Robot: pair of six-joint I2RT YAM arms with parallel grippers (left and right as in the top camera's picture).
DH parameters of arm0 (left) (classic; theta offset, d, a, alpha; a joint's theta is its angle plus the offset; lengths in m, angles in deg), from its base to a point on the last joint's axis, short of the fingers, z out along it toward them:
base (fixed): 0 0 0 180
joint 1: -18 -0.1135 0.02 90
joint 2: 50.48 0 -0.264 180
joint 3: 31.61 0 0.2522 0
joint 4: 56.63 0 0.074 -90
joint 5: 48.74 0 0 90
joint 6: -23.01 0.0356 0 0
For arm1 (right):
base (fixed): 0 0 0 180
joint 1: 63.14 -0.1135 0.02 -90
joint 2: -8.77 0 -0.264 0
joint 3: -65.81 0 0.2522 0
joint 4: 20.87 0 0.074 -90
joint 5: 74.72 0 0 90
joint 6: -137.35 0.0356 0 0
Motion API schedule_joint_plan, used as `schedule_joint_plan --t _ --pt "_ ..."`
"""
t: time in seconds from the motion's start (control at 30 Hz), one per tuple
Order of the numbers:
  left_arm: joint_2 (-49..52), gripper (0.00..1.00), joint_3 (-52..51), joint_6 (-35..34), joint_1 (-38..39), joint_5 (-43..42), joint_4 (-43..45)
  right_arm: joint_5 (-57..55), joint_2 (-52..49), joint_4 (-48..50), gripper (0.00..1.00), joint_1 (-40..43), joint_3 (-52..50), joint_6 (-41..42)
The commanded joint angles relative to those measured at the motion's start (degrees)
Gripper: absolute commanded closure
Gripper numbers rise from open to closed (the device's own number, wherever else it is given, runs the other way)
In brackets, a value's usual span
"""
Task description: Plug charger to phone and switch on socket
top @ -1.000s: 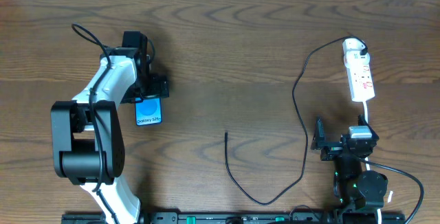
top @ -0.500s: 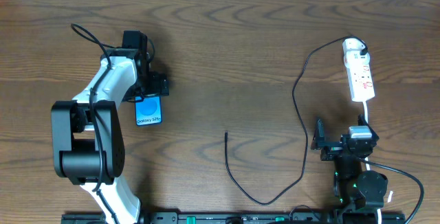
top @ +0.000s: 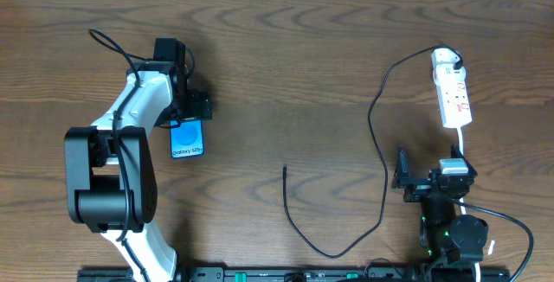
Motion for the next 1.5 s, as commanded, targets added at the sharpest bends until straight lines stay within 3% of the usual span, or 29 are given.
schedule_joint_plan --t 0.0,1.47 --pt "0.7 0.02 -0.72 0.33 0.02 0.92 0.07 -0.46 0.37 -0.24 0.01 -0.5 -0.07 -0.7" --pt "0.7 0.02 -4.96 0.55 0.02 0.9 4.94 -0.46 0.35 -0.22 0.01 -0.5 -0.07 -0.7"
